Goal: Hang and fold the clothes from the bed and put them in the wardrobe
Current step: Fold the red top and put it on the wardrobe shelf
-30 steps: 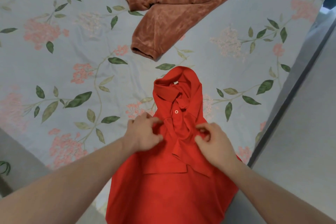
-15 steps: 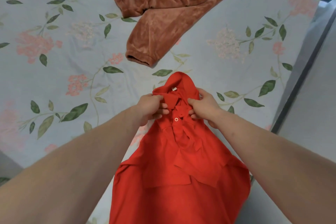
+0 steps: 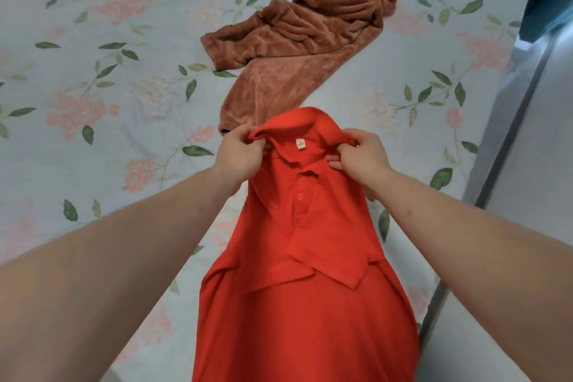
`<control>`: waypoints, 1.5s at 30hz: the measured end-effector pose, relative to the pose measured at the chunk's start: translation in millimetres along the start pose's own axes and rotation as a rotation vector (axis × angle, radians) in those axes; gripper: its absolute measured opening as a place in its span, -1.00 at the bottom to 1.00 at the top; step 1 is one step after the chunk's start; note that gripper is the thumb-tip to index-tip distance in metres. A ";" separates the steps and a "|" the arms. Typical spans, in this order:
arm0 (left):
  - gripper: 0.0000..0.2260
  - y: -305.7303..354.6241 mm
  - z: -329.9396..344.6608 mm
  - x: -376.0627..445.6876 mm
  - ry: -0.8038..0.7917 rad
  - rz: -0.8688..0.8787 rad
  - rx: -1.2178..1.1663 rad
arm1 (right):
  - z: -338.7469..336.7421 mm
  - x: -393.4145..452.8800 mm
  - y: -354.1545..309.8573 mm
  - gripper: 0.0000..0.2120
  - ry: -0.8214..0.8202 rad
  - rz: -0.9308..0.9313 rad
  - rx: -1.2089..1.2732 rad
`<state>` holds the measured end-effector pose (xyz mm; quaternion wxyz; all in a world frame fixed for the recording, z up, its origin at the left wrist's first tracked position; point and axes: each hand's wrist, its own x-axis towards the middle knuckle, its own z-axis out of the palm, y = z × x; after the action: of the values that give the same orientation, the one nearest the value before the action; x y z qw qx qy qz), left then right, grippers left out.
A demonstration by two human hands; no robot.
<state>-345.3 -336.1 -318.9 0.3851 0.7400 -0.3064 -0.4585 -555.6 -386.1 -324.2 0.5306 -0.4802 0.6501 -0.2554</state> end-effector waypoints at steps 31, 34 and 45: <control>-0.59 -113.5 -14.4 -103.5 -0.392 0.134 1.021 | -23.2 -98.9 112.8 -0.68 -0.201 -0.247 -0.988; -0.70 -96.3 -3.1 -92.3 -0.126 0.423 0.976 | -13.3 -90.4 104.9 -0.56 -0.039 -0.329 -0.852; -0.08 -135.3 9.6 -49.1 -0.361 0.086 1.310 | 6.5 -64.8 132.4 0.13 -0.316 0.030 -1.150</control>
<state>-359.7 -229.5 -415.0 -0.1816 0.7197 -0.6093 -0.2790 -598.0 -272.8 -408.8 0.2794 -0.7133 0.6041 0.2195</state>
